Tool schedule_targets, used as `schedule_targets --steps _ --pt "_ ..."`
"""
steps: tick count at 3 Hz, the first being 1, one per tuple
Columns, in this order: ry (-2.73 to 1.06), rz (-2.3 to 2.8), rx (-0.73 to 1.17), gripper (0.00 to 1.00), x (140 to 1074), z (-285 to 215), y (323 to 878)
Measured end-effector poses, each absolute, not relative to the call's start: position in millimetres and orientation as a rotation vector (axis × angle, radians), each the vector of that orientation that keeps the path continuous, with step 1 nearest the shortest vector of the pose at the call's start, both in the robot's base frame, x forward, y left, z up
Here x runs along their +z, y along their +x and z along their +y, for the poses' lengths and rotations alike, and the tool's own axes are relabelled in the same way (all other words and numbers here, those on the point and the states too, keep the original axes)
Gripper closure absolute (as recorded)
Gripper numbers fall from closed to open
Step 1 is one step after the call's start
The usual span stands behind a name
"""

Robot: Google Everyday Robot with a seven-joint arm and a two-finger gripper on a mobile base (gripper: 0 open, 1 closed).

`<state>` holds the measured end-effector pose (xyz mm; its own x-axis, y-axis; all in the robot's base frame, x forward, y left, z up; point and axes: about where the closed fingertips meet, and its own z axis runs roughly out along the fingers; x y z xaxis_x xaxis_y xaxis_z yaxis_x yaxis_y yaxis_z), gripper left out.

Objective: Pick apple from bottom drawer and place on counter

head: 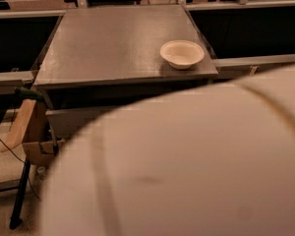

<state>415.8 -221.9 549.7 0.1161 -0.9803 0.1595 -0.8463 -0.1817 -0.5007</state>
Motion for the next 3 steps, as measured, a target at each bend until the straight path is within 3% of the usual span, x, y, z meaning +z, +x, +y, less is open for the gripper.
schedule_targets --steps 1,2,3 --pt "-2.185 1.402 -0.547 1.0 556 -155 455" --pt "-2.279 1.13 -0.467 1.0 562 -126 446" --pt "-2.4 0.897 -0.384 1.0 548 -120 387"
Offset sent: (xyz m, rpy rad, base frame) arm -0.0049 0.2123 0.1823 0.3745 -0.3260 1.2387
